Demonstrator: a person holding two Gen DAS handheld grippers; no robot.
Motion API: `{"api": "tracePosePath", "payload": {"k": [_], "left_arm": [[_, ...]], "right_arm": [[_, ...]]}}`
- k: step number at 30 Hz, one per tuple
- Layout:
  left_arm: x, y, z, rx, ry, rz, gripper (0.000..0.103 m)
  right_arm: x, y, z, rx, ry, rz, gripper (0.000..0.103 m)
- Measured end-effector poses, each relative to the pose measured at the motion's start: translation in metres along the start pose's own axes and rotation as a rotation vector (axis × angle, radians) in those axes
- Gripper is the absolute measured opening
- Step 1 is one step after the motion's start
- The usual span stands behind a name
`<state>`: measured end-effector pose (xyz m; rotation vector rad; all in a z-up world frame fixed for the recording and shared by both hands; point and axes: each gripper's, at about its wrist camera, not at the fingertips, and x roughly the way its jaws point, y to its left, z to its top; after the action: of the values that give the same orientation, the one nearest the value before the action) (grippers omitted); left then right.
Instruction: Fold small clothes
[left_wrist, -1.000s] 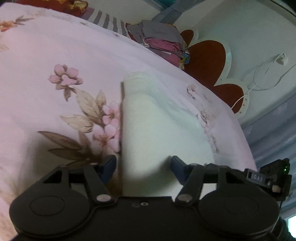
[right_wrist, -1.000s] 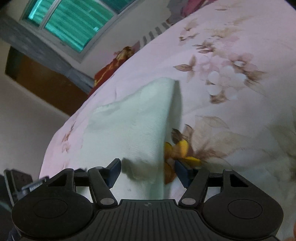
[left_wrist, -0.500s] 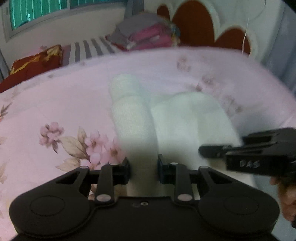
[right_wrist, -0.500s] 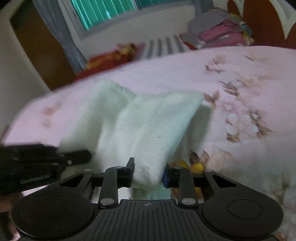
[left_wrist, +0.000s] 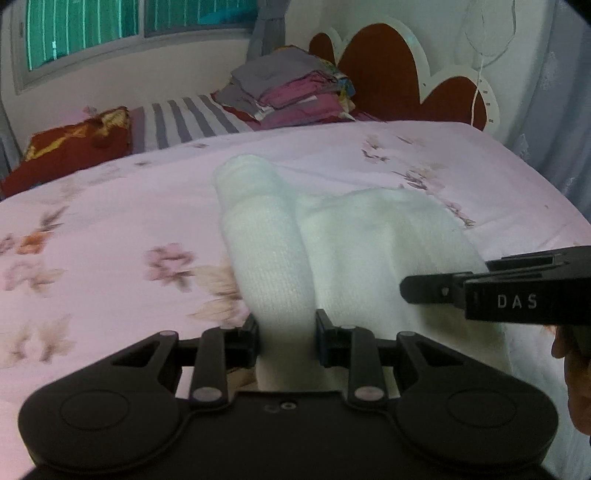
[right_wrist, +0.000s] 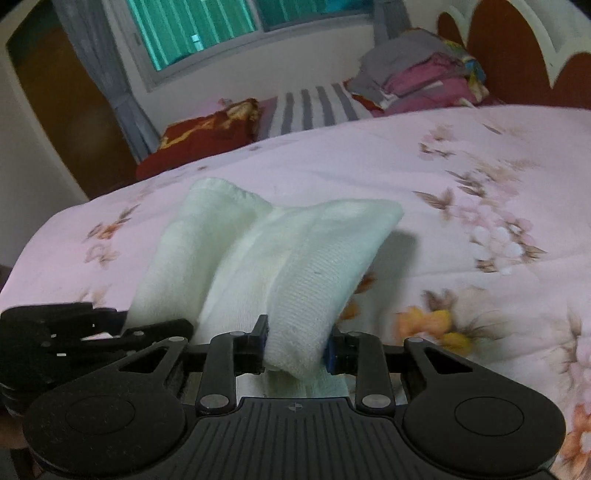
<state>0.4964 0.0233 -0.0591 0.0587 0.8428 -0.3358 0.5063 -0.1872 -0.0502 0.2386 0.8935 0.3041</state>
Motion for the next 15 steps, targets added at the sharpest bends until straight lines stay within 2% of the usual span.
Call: {"api": "tracePosePath", "payload": {"k": [6, 15], "left_arm": [[-0.042, 0.059, -0.019, -0.010, -0.006, 0.052, 0.027], [-0.083, 0.145, -0.053, -0.103, 0.005, 0.114, 0.027]], "right_arm": [[0.006, 0.072, -0.009, -0.024, -0.009, 0.046, 0.028], [0.040, 0.178, -0.019, -0.082, 0.007, 0.140, 0.028]]}}
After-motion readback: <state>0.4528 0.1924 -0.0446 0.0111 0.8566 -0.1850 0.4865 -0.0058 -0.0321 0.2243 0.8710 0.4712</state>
